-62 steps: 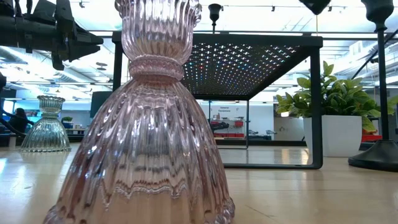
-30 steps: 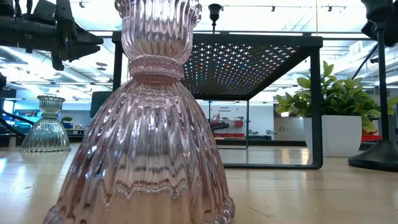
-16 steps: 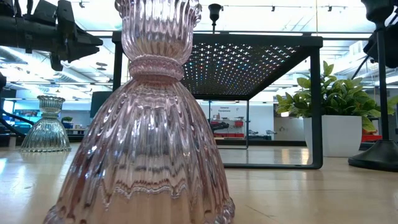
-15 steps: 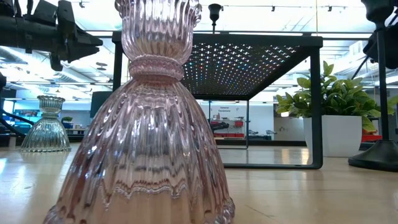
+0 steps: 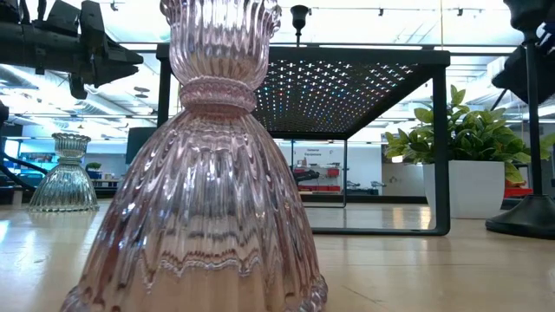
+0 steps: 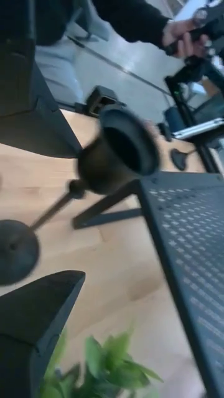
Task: Pick & Place candle stick holders
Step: Put the top black candle holder on the shelf
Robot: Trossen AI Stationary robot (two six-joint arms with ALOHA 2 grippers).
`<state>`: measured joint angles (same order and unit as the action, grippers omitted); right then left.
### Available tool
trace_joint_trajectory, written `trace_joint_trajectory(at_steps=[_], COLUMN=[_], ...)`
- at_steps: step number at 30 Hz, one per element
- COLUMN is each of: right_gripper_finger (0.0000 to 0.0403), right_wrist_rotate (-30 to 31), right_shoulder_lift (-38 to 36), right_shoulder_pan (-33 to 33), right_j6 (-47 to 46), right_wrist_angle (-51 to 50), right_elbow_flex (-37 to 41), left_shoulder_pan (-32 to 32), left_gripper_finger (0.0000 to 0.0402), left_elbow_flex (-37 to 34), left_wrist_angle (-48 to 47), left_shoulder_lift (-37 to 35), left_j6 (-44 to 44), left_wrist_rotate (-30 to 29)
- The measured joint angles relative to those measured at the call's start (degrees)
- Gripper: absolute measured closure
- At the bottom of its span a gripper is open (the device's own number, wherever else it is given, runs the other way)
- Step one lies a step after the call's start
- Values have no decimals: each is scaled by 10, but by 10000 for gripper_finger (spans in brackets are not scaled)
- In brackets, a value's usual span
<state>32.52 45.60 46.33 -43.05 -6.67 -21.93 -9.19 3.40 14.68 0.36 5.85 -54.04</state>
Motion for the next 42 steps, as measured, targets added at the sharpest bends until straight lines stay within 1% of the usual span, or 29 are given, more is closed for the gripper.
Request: trace_joint_trajectory(at_steps=[6, 9, 15, 20, 24, 29, 30, 31, 35, 42], right_gripper_finger=[97, 103, 139, 199, 268, 364, 381, 389, 387, 396], right_wrist_rotate=[14, 16, 15, 10, -1, 6, 9, 8, 9, 20], right_shoulder_lift=[15, 34, 80, 109, 120, 121, 121, 121, 121, 121], right_shoulder_pan=[0, 0, 0, 0, 0, 0, -1, -1, 0, -3], right_j6=[2, 2, 5, 6, 7, 15, 23, 28, 30, 34], right_wrist_angle=[8, 29, 72, 102, 106, 106, 107, 108, 109, 108], right_elbow_flex=[0, 0, 0, 0, 0, 0, 0, 0, 0, 0], left_shoulder_pan=[0, 0, 0, 0, 0, 0, 0, 0, 0, 0], left_gripper_finger=[264, 264, 264, 264, 264, 264, 264, 264, 264, 264], left_elbow_flex=[0, 0, 0, 0, 0, 0, 0, 0, 0, 0], left_wrist_angle=[0, 0, 0, 0, 0, 0, 0, -1, -6, -17], left_shoulder_lift=[0, 0, 0, 0, 0, 0, 0, 0, 0, 0], left_j6=[0, 0, 0, 0, 0, 0, 0, 0, 0, 0], left_wrist_rotate=[0, 0, 0, 0, 0, 0, 0, 1, 0, 0])
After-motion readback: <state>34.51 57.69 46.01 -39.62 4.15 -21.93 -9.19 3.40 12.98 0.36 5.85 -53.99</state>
